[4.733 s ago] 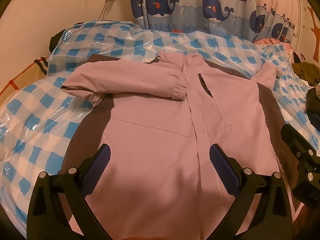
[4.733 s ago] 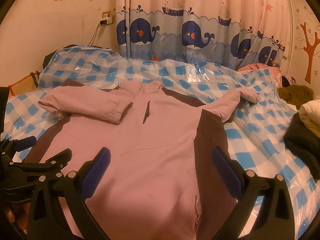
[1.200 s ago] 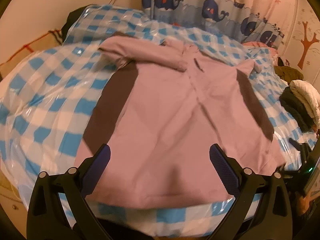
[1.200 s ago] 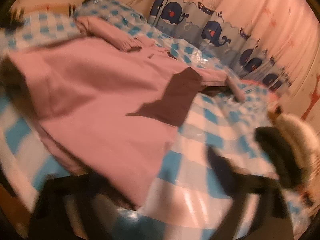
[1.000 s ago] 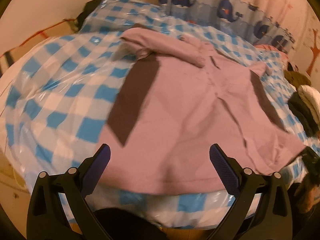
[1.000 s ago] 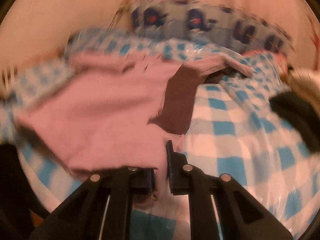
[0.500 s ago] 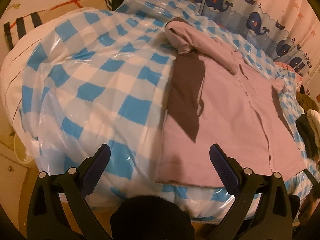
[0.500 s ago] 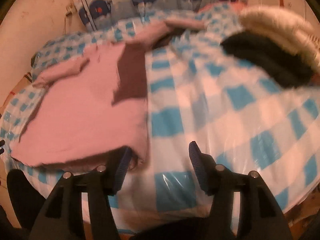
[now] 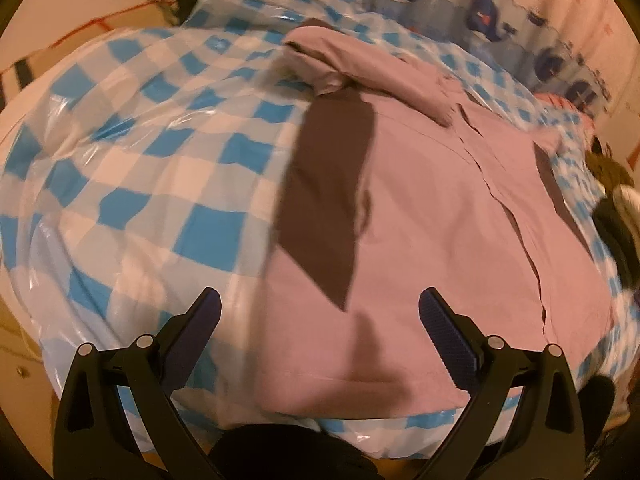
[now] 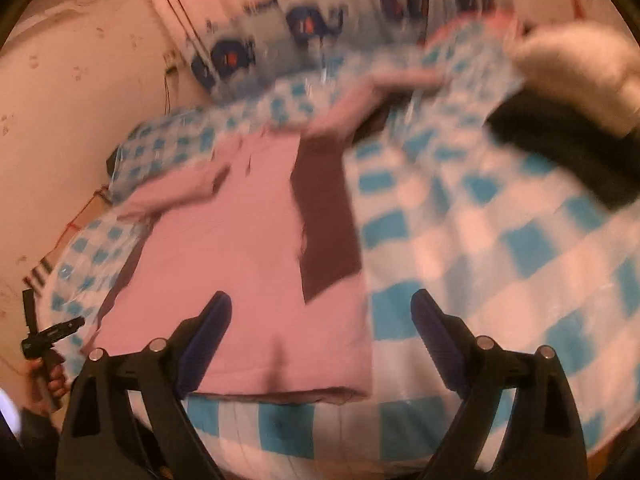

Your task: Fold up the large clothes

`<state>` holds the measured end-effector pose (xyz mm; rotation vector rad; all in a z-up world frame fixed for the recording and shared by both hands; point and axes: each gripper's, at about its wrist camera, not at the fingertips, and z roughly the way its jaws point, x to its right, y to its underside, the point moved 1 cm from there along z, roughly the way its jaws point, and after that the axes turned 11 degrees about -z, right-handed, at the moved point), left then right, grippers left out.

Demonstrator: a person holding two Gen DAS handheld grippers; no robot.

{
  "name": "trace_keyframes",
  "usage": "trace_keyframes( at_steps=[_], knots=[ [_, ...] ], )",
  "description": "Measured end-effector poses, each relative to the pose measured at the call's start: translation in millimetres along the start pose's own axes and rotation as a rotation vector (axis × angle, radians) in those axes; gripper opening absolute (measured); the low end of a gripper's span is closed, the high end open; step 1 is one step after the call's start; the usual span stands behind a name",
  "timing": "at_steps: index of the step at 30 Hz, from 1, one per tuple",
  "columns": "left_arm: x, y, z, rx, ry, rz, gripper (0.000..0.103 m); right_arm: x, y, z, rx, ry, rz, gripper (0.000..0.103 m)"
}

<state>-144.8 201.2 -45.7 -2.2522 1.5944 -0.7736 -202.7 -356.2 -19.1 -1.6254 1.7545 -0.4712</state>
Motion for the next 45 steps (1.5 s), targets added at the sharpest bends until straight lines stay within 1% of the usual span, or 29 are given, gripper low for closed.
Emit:
trace_keyframes(
  at_steps=[2, 4, 7, 11, 12, 13, 15, 16, 18, 19, 20, 23, 27, 30, 31, 32, 33, 34, 35, 36, 37, 38, 39, 40, 41, 42, 43, 44, 45],
  knots=[
    [-12.6, -4.0, -0.6, 0.004, -0.030, -0.031, 0.095, 14.0, 4.5, 29.6, -0.121, -0.100, 0.102, 0.088],
    [-28.7, -7.5, 5.2, -0.035, -0.040, -0.073, 0.095, 20.8, 12.7, 49.8, -0.193, -0.222, 0.195, 0.088],
    [-47.0, -8.6, 19.1, -0.104, -0.029, -0.130, 0.095, 12.4, 20.7, 58.9, -0.244, -0.198, 0.155, 0.088],
    [-48.8, -4.7, 38.2, -0.191, 0.031, -0.164, 0.095, 7.9, 25.7, 68.3, -0.261, -0.230, 0.150, 0.088],
    [-43.0, -1.4, 47.2, -0.234, 0.049, -0.149, 0.095, 5.6, 24.3, 69.2, -0.256, -0.244, 0.144, 0.085],
    [-38.1, 2.0, 53.0, -0.266, 0.062, -0.135, 0.095, 1.8, 23.3, 68.4, -0.253, -0.260, 0.134, 0.065],
    [-23.4, 13.2, 64.5, -0.336, 0.098, -0.088, 0.095, -5.3, 22.4, 68.4, -0.251, -0.262, 0.105, 0.033],
    [-14.7, 17.9, 64.8, -0.342, 0.114, -0.051, 0.095, -7.4, 21.1, 67.0, -0.241, -0.280, 0.103, 0.025],
    [-1.0, 21.7, 54.4, -0.296, 0.134, 0.003, 0.071, -14.4, 17.2, 59.3, -0.207, -0.297, 0.087, 0.020],
    [-0.5, 20.4, 50.8, -0.289, 0.154, -0.001, 0.042, -17.3, 15.3, 55.0, -0.186, -0.313, 0.088, 0.019],
    [-1.2, 18.6, 46.0, -0.284, 0.177, -0.009, 0.026, -19.0, 13.7, 48.4, -0.157, -0.342, 0.100, 0.018],
    [-3.7, 8.6, 22.5, -0.239, 0.228, -0.006, 0.016, -26.5, 10.2, 23.8, -0.077, -0.423, 0.117, 0.017],
    [-1.5, 3.8, -20.5, -0.187, 0.242, 0.040, 0.013, -40.5, 13.0, -10.7, -0.030, -0.463, 0.098, 0.016],
    [-2.8, 15.7, -52.2, -0.193, 0.224, 0.104, 0.014, -43.3, 31.9, -35.6, -0.046, -0.464, 0.093, 0.016],
    [-5.9, 22.5, -52.5, -0.215, 0.186, 0.133, 0.023, -43.2, 44.3, -37.6, -0.096, -0.443, 0.072, 0.018],
    [-9.3, 25.4, -51.5, -0.233, 0.153, 0.154, 0.047, -42.5, 55.3, -34.4, -0.157, -0.401, 0.043, 0.022],
    [-17.5, 28.9, -40.6, -0.230, 0.028, 0.186, 0.058, -36.9, 68.9, -27.7, -0.214, -0.344, 0.021, 0.032],
    [-25.6, 27.7, -38.9, -0.190, -0.083, 0.190, 0.063, -28.7, 78.1, -21.2, -0.249, -0.287, 0.026, 0.036],
    [-39.1, 18.9, -34.7, -0.121, -0.261, 0.169, 0.063, -21.5, 82.3, -18.7, -0.260, -0.250, 0.039, 0.038],
    [-49.1, 14.0, -38.8, -0.083, -0.321, 0.133, 0.064, -10.8, 82.9, -19.7, -0.236, -0.206, 0.073, 0.039],
    [-56.2, 4.7, -45.8, -0.048, -0.305, 0.072, 0.065, -7.1, 77.5, -25.1, -0.192, -0.178, 0.087, 0.039],
    [-59.0, -3.6, -53.6, -0.026, -0.229, 0.016, 0.069, -8.2, 70.1, -31.6, -0.146, -0.153, 0.075, 0.040],
    [-53.6, -13.2, -63.7, 0.012, -0.090, -0.027, 0.073, -12.4, 60.0, -37.0, -0.095, -0.134, 0.050, 0.049],
    [-45.8, -15.9, -67.6, 0.039, -0.026, -0.025, 0.081, -22.8, 45.3, -42.1, -0.031, -0.137, 0.012, 0.063],
    [-37.1, -17.3, -68.3, 0.054, 0.013, -0.009, 0.084, -31.8, 37.3, -41.7, -0.009, -0.159, -0.012, 0.068],
    [-21.2, -18.3, -61.4, 0.047, 0.058, 0.025, 0.085, -44.0, 29.4, -34.3, -0.011, -0.193, -0.043, 0.071],
    [-7.1, -16.1, -49.2, 0.013, 0.077, 0.054, 0.085, -59.0, 24.0, -16.2, -0.052, -0.239, -0.083, 0.071],
    [4.2, -13.6, -34.9, -0.032, 0.081, 0.077, 0.085, -64.9, 24.4, 1.6, -0.107, -0.256, -0.096, 0.071],
    [14.7, -9.6, -11.5, -0.112, 0.057, 0.098, 0.085, -68.7, 29.3, 23.9, -0.179, -0.257, -0.097, 0.071]
  ],
)
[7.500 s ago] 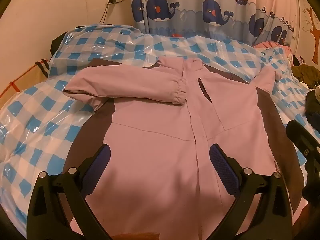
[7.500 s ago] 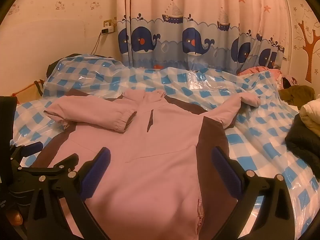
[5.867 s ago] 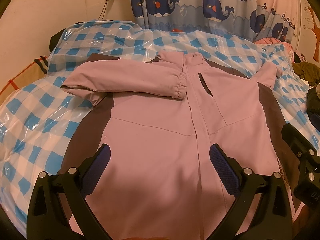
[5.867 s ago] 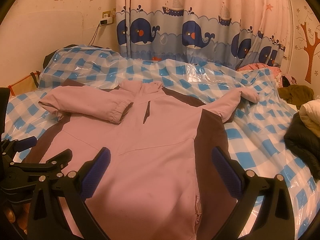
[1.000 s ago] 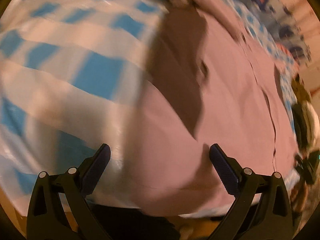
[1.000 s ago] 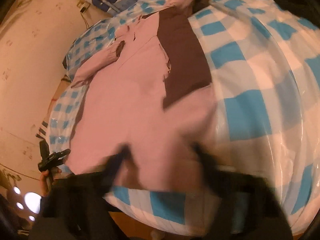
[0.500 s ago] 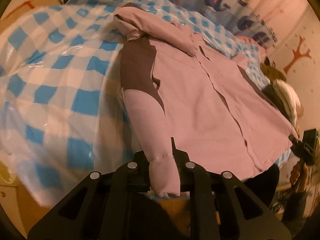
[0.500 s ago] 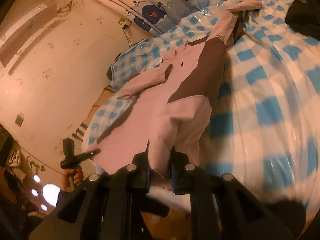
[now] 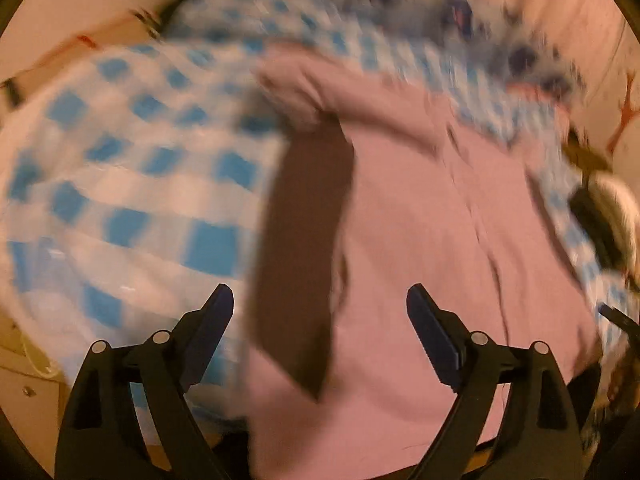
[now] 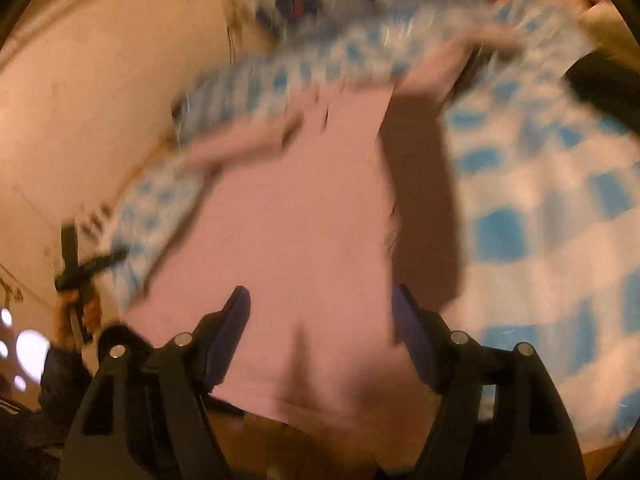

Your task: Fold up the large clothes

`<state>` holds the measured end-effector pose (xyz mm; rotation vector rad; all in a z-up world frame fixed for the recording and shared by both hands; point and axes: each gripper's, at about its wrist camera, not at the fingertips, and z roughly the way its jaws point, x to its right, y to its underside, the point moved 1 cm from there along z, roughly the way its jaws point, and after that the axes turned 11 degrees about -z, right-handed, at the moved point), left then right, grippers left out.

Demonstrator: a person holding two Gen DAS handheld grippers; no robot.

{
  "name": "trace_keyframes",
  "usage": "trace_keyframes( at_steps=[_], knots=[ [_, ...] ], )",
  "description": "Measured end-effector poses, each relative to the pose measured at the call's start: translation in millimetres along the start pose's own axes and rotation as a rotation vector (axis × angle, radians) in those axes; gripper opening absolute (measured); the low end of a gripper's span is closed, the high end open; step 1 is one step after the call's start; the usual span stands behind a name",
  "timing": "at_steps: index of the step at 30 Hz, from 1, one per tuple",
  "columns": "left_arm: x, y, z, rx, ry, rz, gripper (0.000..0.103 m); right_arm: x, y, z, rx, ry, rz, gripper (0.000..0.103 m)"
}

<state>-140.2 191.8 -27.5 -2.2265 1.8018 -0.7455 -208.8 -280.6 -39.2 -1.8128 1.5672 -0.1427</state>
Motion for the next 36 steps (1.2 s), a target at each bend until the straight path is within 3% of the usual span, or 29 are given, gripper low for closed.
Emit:
trace_keyframes(
  at_steps=[1, 2, 3, 5, 7, 8, 10, 14, 19, 22, 27, 36],
  knots=[
    [4.2, 1.9, 20.6, -0.074, -0.021, 0.012, 0.085, 6.1, 4.6, 23.6, -0.077, 0.008, 0.014, 0.071],
    [9.3, 3.9, 50.8, -0.201, -0.068, 0.025, 0.084, 16.0, 14.4, 50.8, -0.153, 0.035, 0.019, 0.071],
    [16.3, 1.7, 60.8, -0.241, -0.107, 0.041, 0.084, 18.1, 17.6, 57.3, -0.162, 0.040, 0.002, 0.071],
    [37.6, -5.4, 56.8, -0.194, -0.128, 0.116, 0.084, 16.7, 10.6, 48.2, -0.150, 0.013, -0.003, 0.071],
    [68.0, -22.7, 35.2, -0.082, -0.088, 0.161, 0.084, 26.7, -12.1, 19.3, -0.030, -0.145, 0.059, 0.072],
    [84.4, -30.9, 25.8, -0.023, -0.052, 0.184, 0.085, 35.3, -25.9, 6.1, 0.025, -0.169, 0.078, 0.074],
    [135.4, -50.5, 17.6, 0.086, -0.008, 0.247, 0.088, 65.1, -66.0, -20.5, 0.136, -0.087, 0.117, 0.090],
    [222.6, -69.4, 45.4, 0.130, 0.055, 0.332, 0.089, 148.1, -141.8, -33.5, 0.305, -0.095, 0.276, 0.094],
    [312.7, -75.3, 101.0, 0.137, 0.040, 0.438, 0.089, 284.1, -220.1, 10.1, 0.370, -0.145, 0.554, 0.094],
    [323.6, -72.8, 122.8, 0.161, 0.057, 0.418, 0.089, 356.7, -252.9, 47.7, 0.376, -0.119, 0.682, 0.094],
    [314.6, -67.8, 157.6, 0.122, 0.018, 0.415, 0.089, 416.5, -277.0, 99.6, 0.396, -0.108, 0.764, 0.094],
    [304.9, -62.3, 170.8, 0.074, 0.025, 0.392, 0.089, 455.0, -286.3, 147.2, 0.407, -0.174, 0.829, 0.094]
  ],
)
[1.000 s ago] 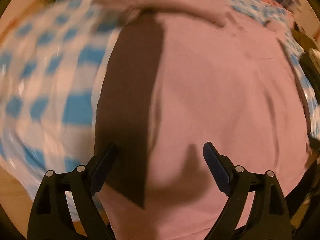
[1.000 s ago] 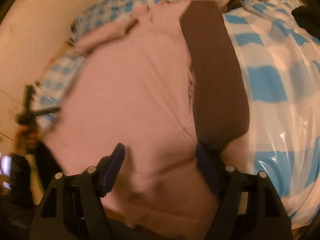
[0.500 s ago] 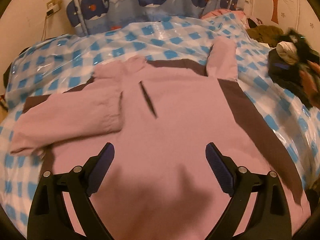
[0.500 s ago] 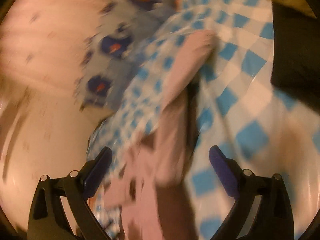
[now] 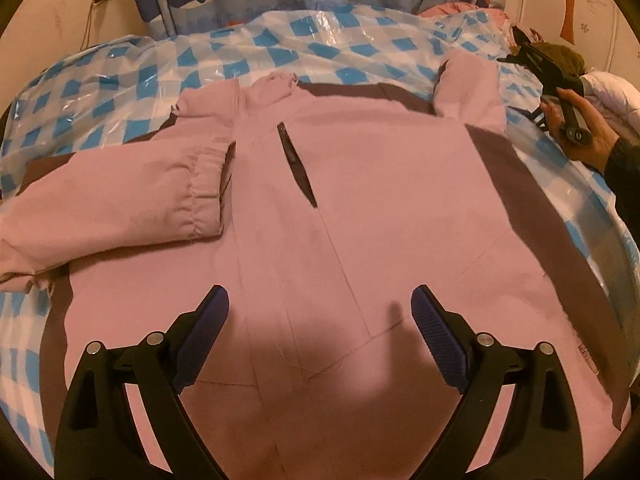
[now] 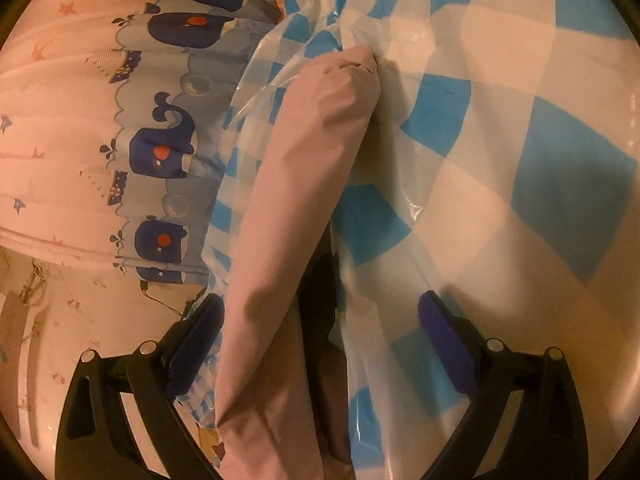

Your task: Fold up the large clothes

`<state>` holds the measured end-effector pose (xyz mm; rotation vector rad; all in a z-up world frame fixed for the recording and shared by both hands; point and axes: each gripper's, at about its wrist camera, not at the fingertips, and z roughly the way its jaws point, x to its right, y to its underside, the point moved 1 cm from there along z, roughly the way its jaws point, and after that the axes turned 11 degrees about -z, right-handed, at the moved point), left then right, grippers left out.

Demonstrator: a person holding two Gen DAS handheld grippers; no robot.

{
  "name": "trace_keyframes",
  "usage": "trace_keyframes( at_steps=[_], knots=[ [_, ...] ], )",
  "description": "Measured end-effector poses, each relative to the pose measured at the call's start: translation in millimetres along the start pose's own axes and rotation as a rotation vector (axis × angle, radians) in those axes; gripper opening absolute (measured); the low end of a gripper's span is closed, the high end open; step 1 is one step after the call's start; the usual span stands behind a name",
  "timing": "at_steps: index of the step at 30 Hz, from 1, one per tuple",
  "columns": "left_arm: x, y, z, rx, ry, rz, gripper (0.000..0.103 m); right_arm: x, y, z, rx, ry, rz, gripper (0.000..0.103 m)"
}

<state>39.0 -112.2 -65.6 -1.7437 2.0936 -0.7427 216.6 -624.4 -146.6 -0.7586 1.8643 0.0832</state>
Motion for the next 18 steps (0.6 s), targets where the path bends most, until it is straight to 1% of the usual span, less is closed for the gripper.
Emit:
trace_keyframes(
  at_steps=[4, 7, 10, 14, 15, 16, 17, 18],
  knots=[
    [-1.6, 0.5, 0.8, -0.009, 0.012, -0.012, 0.089, 12.1, -9.7, 2.1, 0.032, -0.021, 0.050, 0.094],
    [-3.3, 0.7, 1.8, -0.009, 0.009, -0.017, 0.089, 15.9, -20.1, 6.4, 0.058, -0.070, 0.082, 0.094],
    [-6.1, 1.1, 2.3, -0.011, 0.018, -0.035, 0.089, 10.0, -33.4, 17.3, 0.066, -0.104, 0.063, 0.094],
    [-5.2, 0.8, 3.4, 0.006, -0.012, -0.019, 0.089, -2.1, -48.1, 34.0, 0.068, -0.134, 0.029, 0.093],
    [-5.0, 1.1, 4.3, 0.008, -0.022, -0.015, 0.089, -8.3, -50.8, 38.4, 0.065, -0.132, 0.003, 0.085],
    [-4.6, 1.6, 5.5, 0.008, -0.029, -0.010, 0.089, -16.9, -52.3, 40.8, 0.063, -0.130, -0.049, 0.060],
    [-4.3, 1.9, 6.1, 0.007, -0.034, -0.005, 0.089, -25.6, -53.5, 42.6, 0.059, -0.133, -0.088, 0.044],
    [-3.5, 2.4, 6.3, 0.010, -0.043, 0.003, 0.089, -32.9, -53.4, 40.3, 0.066, -0.129, -0.125, 0.016]
  ],
)
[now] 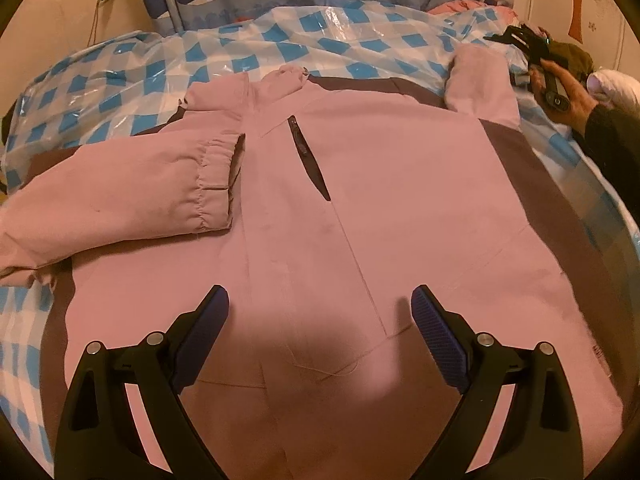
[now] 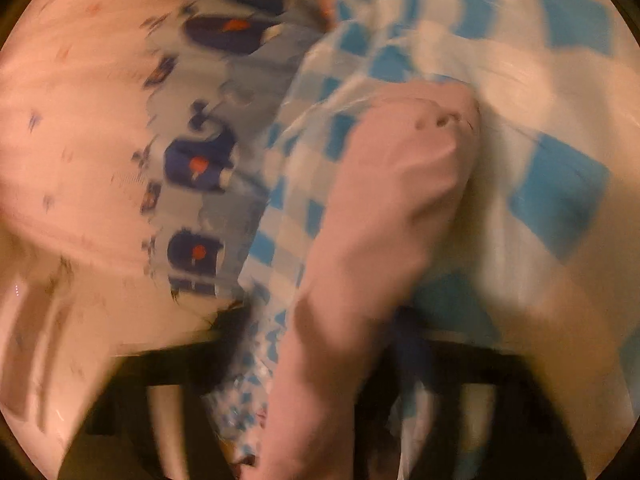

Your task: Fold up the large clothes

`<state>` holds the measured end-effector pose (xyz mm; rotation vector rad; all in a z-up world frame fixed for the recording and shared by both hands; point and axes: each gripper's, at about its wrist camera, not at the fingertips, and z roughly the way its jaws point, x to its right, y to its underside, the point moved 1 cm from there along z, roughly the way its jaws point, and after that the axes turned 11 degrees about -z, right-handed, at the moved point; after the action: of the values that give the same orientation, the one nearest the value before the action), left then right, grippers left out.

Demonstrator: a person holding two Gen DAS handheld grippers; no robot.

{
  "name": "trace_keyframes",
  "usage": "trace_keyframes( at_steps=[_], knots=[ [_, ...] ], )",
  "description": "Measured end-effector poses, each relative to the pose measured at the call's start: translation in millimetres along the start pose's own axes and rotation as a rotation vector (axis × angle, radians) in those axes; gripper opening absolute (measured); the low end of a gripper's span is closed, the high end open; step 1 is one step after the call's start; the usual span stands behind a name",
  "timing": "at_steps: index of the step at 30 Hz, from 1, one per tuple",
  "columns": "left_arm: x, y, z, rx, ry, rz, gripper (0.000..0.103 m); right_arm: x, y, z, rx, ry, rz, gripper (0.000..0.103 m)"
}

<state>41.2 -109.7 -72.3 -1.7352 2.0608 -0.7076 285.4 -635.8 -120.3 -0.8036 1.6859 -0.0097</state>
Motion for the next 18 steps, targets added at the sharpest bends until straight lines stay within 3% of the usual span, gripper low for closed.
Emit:
trace_keyframes(
  at_steps=[5, 11, 14, 18],
  knots=[
    [3.0, -0.3, -7.0, 0.025, -0.015, 0.023, 0.089, -37.2, -2.0, -39.2, 0.121, -0.071, -0.107, 0.015],
    [1.1, -2.2, -17.7, 0.052, -0.006, 0.024, 0.089, -95.4, -2.3, -124.5, 0.243, -0.160, -0.242, 0.015],
    [-7.6, -3.8, -19.8, 0.045, 0.016, -0.001, 0.089, -139.2, 8.3, -154.1, 0.248, -0.133, -0.389, 0.015],
    [-44.7, -11.1, -16.1, 0.009, 0.056, -0.142, 0.089, -213.2, 37.4, -156.4, 0.205, -0.092, -0.575, 0.015]
  ],
)
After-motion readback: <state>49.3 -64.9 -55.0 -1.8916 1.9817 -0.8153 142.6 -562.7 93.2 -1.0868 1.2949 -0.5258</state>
